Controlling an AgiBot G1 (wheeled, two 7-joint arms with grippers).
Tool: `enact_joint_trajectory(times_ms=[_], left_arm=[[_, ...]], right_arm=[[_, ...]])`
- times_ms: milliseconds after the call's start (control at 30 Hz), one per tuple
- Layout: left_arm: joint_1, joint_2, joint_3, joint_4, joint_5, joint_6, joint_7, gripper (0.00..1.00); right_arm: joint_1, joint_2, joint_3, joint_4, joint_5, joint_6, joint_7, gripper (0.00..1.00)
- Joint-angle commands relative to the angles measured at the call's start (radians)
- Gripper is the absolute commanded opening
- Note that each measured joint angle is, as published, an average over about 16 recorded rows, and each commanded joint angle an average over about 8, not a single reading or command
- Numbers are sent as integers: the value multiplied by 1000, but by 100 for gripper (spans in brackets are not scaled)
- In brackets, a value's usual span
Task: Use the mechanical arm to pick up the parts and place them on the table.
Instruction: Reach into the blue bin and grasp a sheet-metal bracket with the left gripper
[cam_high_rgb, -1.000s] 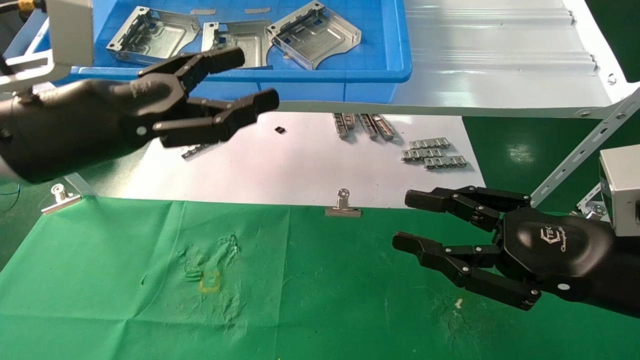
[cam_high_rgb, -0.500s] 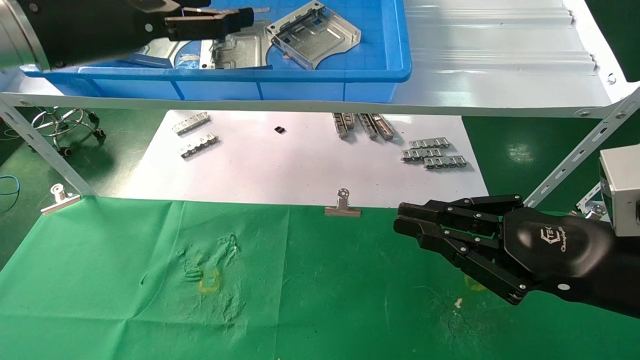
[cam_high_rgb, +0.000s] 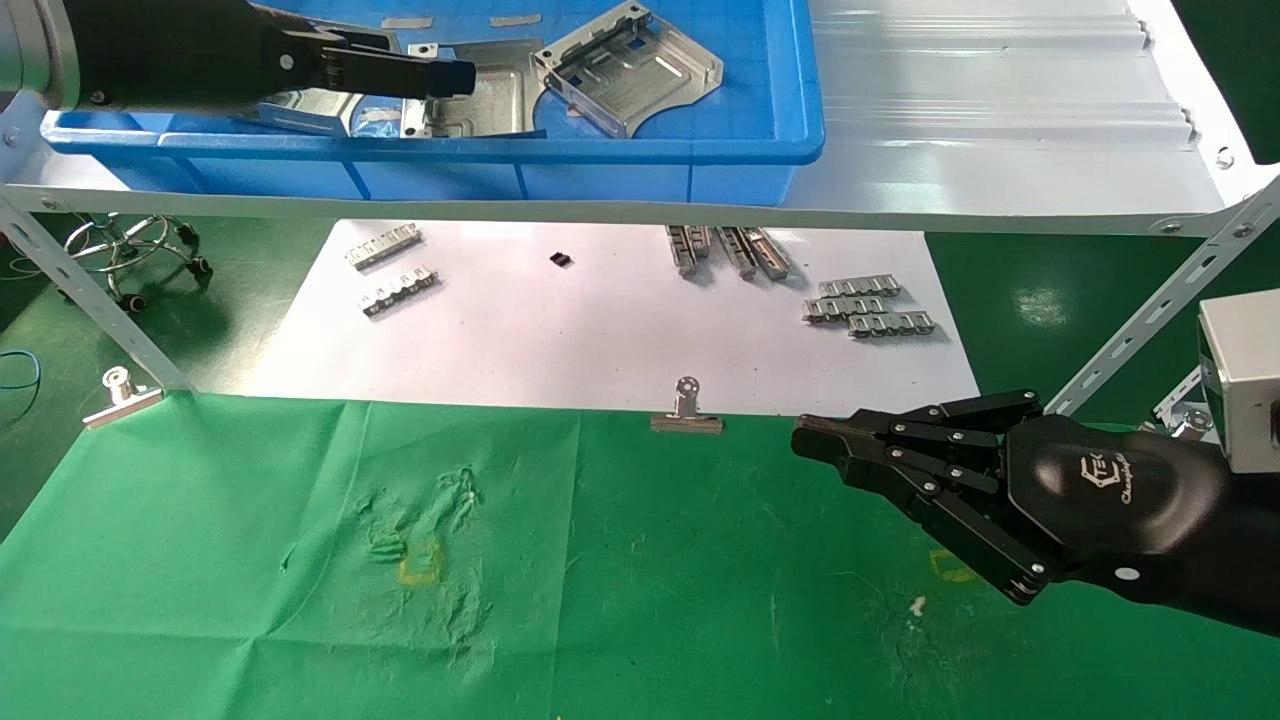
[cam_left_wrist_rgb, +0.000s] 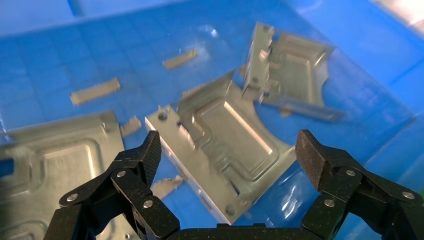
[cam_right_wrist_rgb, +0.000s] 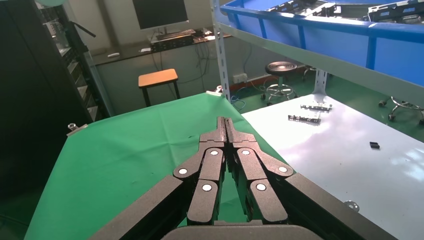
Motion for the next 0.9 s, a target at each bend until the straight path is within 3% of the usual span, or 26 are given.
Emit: enact_joint_trajectory(times_ms=[33,900], left_arm=[[-5,8,12,7,21,-8,-22,0],[6,27,59,-12,122,-75,-82,0]], right_arm=[[0,0,0,0,0,0,0,0],[0,0,0,0,0,0,0,0]])
